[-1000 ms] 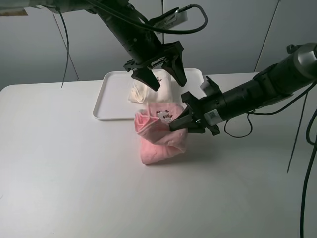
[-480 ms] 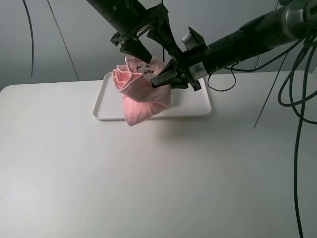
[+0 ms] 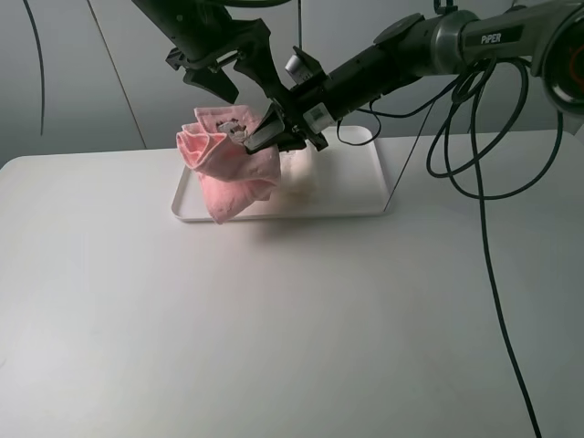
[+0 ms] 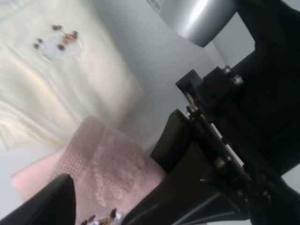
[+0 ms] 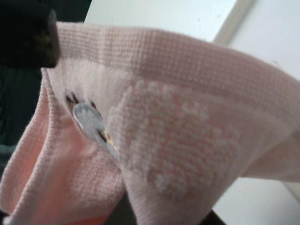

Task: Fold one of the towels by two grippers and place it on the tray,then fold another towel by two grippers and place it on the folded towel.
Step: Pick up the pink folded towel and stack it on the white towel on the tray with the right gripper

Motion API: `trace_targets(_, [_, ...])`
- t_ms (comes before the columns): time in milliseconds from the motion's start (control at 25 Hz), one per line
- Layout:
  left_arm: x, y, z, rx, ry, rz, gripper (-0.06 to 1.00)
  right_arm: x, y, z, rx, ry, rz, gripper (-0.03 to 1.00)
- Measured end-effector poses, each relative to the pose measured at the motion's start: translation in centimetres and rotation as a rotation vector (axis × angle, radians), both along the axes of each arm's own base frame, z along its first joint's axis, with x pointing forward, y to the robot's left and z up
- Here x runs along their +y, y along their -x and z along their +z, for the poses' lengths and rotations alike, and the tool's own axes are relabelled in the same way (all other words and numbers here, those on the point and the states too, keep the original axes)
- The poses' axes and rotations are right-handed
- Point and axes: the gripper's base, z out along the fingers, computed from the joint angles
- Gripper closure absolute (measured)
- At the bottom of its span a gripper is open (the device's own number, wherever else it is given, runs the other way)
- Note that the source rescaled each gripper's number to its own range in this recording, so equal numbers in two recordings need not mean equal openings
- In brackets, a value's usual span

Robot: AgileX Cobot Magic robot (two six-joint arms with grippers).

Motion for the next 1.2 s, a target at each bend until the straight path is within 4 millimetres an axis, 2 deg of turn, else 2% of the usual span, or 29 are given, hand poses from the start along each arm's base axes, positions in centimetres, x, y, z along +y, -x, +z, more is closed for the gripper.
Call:
trace_targets(240, [0.1,-0.4,0.2,-0.053,-0.007,0.016,-0.01,0.0,-2.1,-1.2,-0.025,0.030,-0.020,0.85])
trace_targets(280, [-0.2,-0.3,0.4,-0.030,0.040,0.017,-0.02,-0.1,-2.4,-1.4,-0.016,0.033,-0.063,0.85])
trace_targets(400, [-2.8,2.2,0.3,0.103,0.083,-0.096,-0.03,-0.1,-3.9,-0.9,-0.007,-0.022,-0.224,0.85])
trace_targets(520, [-3.1,2.5,0.3,0.118,0.079,-0.113,-0.03,-1.0,-4.7,-0.7,-0.003,-0.040,-0.286,0.85])
trace_targets(1200, [-2.6,2.3,0.2,0.107,0.064,-0.113,-0.03,-1.1,-5.5,-0.3,-0.002,-0.095,-0.385,0.85])
